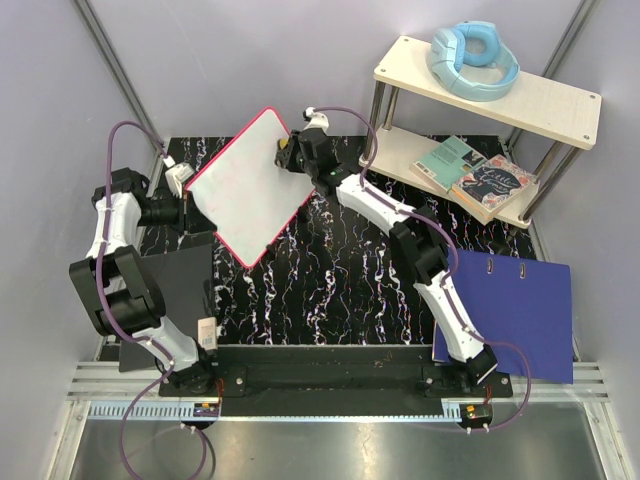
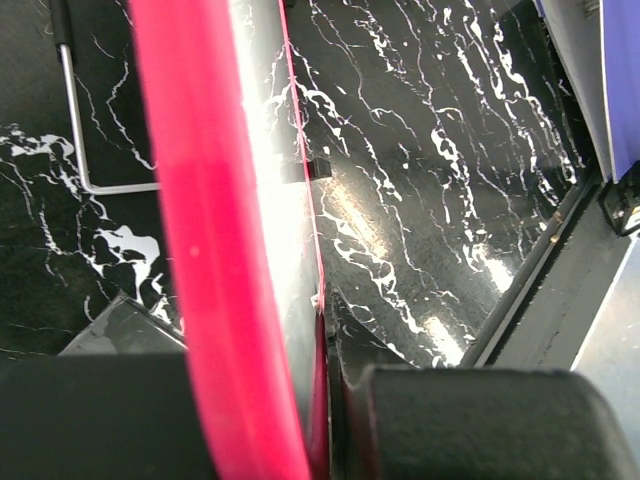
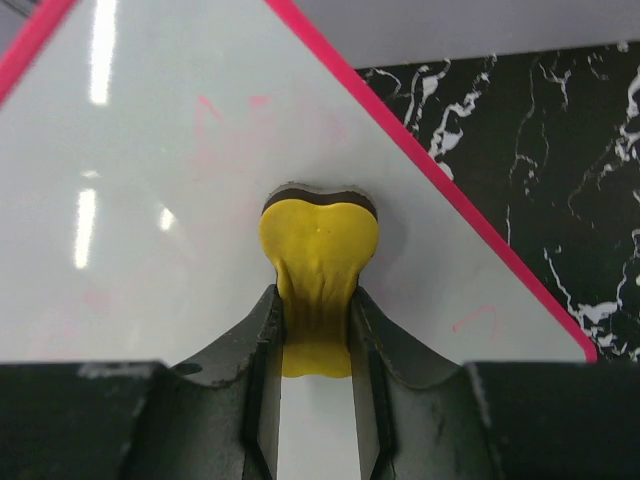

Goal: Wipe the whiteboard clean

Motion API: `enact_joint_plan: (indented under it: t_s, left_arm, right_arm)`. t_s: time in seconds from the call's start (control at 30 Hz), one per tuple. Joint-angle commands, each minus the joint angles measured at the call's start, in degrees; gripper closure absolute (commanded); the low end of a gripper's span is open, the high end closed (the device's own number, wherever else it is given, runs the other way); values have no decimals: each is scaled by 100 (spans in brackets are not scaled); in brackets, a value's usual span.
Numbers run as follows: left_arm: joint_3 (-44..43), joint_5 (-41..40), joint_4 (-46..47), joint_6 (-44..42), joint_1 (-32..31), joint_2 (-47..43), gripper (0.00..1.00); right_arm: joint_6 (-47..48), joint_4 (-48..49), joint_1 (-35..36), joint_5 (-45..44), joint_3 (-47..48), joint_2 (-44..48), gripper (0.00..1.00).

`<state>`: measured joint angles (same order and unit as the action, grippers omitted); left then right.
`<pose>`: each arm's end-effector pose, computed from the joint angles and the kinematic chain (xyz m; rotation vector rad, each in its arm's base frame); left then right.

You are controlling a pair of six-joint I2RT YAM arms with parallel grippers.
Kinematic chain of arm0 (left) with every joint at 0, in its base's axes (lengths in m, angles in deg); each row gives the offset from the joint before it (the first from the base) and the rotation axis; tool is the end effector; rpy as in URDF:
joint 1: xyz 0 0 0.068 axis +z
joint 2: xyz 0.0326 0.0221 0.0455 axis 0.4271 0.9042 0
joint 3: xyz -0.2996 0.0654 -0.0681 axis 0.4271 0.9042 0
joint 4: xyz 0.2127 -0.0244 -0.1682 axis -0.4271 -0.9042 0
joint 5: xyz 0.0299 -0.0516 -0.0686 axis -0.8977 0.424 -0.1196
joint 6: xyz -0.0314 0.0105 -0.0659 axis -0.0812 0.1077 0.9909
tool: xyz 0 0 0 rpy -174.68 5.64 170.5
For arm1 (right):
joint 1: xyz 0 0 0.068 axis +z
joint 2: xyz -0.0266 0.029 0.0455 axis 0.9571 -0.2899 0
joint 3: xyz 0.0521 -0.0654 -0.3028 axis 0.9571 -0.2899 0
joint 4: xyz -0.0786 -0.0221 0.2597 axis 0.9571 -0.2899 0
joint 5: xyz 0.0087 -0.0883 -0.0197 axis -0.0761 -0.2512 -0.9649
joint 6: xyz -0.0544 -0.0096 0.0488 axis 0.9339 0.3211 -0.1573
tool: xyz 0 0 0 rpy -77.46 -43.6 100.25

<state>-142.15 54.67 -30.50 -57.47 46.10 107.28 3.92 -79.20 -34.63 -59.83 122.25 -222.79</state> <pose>0.3243 0.0672 0.2927 0.5367 2.2191 -0.9693 0.5165 0.4019 0.2643 -0.0648 1.8913 0.7213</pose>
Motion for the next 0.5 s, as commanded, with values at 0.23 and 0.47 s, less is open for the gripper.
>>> enact_joint_plan:
  t_s: [0.23, 0.47]
  left_arm:
    - [97, -1370, 171, -1240, -271, -147, 100]
    - [123, -1405, 153, -1276, -289, -182, 100]
  right_arm:
    - [-1041, -585, 77, -295, -957, -428, 100]
    - [-857, 868, 146, 399, -1187, 55, 100]
